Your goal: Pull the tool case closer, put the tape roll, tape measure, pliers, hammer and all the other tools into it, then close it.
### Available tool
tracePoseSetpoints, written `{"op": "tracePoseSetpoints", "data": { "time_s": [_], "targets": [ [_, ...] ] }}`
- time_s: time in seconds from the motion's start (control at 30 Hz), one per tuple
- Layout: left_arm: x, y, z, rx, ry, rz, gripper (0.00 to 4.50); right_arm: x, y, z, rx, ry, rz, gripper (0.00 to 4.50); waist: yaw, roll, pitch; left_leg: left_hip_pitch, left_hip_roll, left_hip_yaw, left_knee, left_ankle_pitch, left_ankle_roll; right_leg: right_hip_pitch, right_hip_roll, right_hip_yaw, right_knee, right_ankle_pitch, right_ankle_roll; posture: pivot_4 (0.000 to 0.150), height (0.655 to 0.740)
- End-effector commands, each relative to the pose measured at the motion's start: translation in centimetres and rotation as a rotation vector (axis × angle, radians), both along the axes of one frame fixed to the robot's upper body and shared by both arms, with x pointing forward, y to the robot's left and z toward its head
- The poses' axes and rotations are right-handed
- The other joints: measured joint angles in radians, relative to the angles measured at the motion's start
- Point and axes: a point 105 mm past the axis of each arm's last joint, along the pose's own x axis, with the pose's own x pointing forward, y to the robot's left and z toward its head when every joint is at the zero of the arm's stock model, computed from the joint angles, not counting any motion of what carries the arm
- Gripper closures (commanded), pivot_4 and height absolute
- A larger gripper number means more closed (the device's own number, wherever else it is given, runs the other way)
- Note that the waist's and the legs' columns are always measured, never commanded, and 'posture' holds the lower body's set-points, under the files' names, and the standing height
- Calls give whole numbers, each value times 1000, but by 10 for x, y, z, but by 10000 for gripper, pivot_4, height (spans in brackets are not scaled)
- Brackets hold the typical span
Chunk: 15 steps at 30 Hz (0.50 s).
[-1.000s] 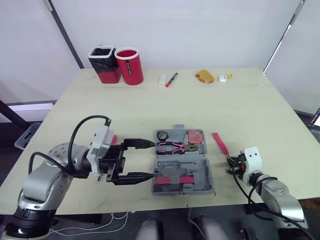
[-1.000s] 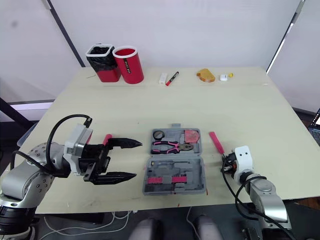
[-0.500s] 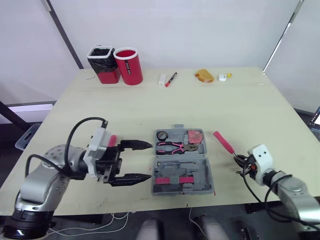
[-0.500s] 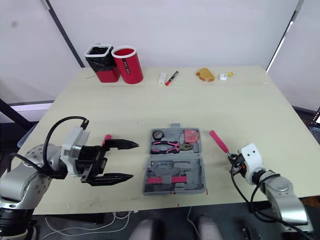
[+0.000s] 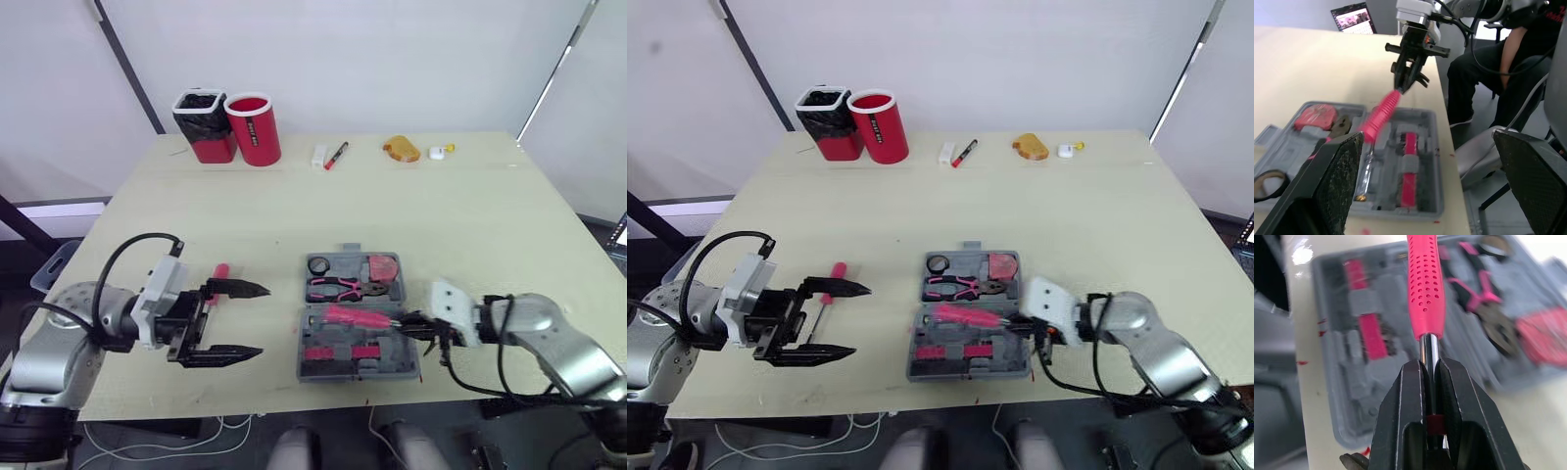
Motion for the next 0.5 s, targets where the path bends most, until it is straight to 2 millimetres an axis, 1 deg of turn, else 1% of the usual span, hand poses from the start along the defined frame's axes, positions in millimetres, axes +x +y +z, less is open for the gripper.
{"op": "tracePoseSetpoints", "data": {
  "time_s": [0.03,0.13,0.27,0.43,0.5],
  "targets": [
    [-5,3,4,31,-19,-53,0,0,12,6,-39,-36,62,43773,3,0,0,-1,0,0,0,0,0,-1,0,0,0,0,0,1500,7400],
    [-5,5,3,40,-13,-55,0,6,18,4,-98,-61,104,43773,5,0,0,-2,0,0,0,0,0,-1,-1,0,-1,0,0,1500,7400],
    [-4,6,2,50,-9,-55,0,8,25,2,-154,-69,154,43773,5,0,0,-2,0,0,1,0,0,-1,-1,-1,0,0,0,1500,7400],
    [-6,5,-1,57,4,-63,0,15,31,-3,-213,-101,156,43773,5,0,0,-2,0,0,0,0,0,-1,0,-1,0,0,0,1500,7400],
    [-6,4,-1,52,3,-59,0,18,33,-4,-209,-99,135,43773,5,0,0,-2,0,0,0,0,0,-1,-1,-1,0,0,0,1500,7400]
  ]
}}
